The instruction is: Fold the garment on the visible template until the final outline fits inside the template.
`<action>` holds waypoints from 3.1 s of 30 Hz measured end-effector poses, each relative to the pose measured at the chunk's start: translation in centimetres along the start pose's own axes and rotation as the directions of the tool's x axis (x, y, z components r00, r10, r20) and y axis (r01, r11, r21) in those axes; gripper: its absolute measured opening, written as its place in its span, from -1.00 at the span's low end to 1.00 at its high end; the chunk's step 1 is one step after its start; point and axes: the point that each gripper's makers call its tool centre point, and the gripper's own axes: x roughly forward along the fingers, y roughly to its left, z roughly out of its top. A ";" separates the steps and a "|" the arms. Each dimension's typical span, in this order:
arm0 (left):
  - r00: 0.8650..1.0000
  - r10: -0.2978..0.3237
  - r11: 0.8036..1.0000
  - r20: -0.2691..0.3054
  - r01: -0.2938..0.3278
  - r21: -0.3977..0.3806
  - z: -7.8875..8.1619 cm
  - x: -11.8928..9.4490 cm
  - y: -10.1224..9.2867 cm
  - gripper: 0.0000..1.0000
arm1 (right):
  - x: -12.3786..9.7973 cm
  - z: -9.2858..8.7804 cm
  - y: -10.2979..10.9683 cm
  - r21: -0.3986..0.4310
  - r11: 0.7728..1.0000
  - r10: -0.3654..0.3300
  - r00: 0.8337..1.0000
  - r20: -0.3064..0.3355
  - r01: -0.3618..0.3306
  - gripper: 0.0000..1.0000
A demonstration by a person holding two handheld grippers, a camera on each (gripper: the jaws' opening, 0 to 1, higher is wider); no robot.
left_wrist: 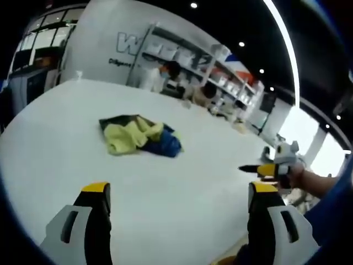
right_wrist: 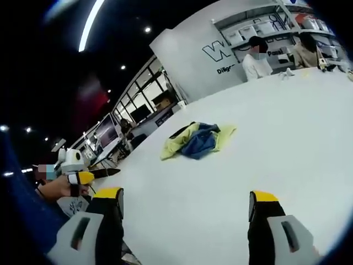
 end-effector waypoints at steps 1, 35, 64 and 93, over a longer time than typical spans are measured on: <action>1.000 0.000 1.000 0.003 0.000 -0.004 0.1 0.2 0.0 0.98 | 1.0 0.6 -0.1 -0.006 1.000 0.009 1.000 -0.006 -0.009 0.86; 1.000 0.000 0.998 -0.016 0.000 -0.058 -1.1 1.0 0.9 0.98 | 17.5 13.6 -7.5 0.290 0.956 -0.057 0.997 0.056 0.038 -0.23; 0.998 0.059 0.994 -0.003 -0.059 -0.094 -1.5 -0.8 2.3 0.98 | 23.9 9.6 -8.5 0.659 0.744 -0.073 0.993 -0.090 0.114 -0.64; 0.997 0.075 0.993 -0.001 -0.075 -0.089 -1.8 -1.5 2.7 0.98 | 25.1 11.1 -5.6 0.676 0.737 0.007 1.000 -0.016 0.005 -0.84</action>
